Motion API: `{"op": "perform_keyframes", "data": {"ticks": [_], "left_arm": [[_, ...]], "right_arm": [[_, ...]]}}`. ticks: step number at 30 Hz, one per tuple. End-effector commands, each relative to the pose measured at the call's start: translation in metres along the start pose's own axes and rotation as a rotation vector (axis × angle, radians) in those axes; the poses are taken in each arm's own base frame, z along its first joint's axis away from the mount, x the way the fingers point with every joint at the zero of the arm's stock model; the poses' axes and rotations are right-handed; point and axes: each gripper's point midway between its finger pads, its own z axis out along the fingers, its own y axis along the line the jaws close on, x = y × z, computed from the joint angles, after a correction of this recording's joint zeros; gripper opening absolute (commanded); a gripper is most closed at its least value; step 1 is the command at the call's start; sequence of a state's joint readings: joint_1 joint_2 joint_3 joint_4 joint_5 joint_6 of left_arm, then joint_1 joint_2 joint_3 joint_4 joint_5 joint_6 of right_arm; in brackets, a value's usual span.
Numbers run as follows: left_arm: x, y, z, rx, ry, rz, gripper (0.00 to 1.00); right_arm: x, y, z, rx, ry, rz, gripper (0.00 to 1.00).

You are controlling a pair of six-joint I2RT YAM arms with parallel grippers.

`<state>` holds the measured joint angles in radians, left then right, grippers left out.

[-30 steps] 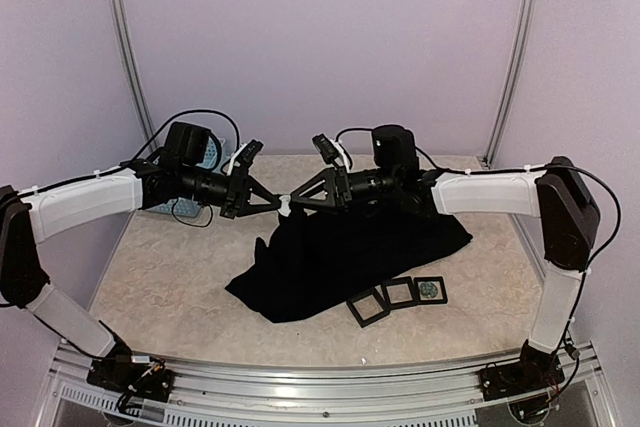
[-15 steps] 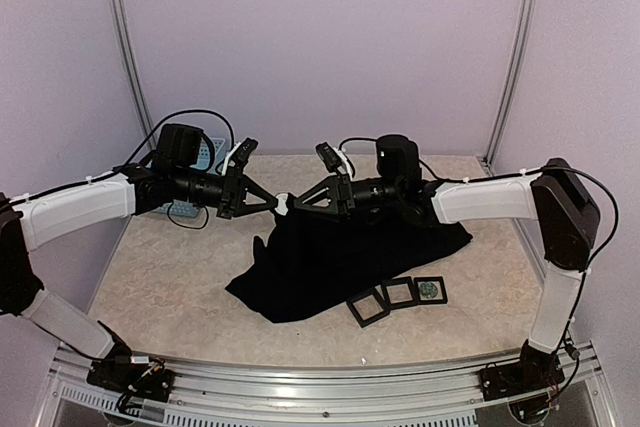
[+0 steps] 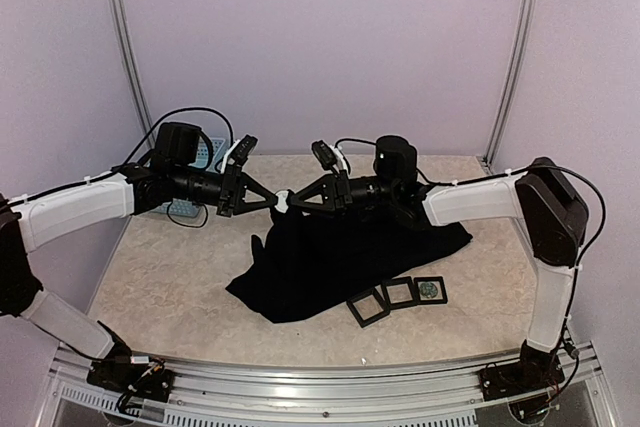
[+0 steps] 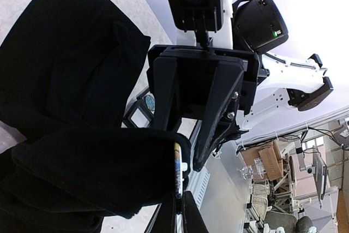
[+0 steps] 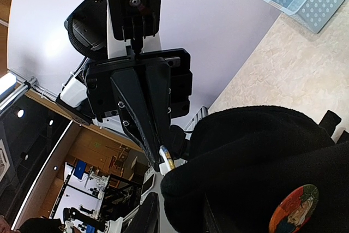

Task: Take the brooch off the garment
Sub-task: Open the brooch with the crumpled clothing.

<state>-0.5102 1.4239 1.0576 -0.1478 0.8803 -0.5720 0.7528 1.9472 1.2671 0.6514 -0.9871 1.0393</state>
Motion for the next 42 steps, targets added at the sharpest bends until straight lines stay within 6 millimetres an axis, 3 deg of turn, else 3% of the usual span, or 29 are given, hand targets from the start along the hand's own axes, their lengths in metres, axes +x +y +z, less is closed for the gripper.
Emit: {"op": "perform_keyframes", "data": {"ticks": [1,23,33,42], "left_arm": [[-0.001,-0.016,-0.003,0.038,-0.012,0.056,0.0],[0.0,-0.023,0.0,0.052,-0.007,0.076,0.0],[-0.001,-0.024,0.001,0.055,-0.004,0.084,0.0],[-0.002,-0.029,0.004,0.066,0.003,0.1,0.0]], "right_arm": [[0.002,0.012,0.009,-0.065,0.017,-0.016,0.25],[0.011,0.0,0.022,-0.032,0.065,0.018,0.11],[0.02,-0.039,0.029,0.114,0.122,0.098,0.03],[0.028,-0.077,0.032,0.287,0.159,0.156,0.02]]}}
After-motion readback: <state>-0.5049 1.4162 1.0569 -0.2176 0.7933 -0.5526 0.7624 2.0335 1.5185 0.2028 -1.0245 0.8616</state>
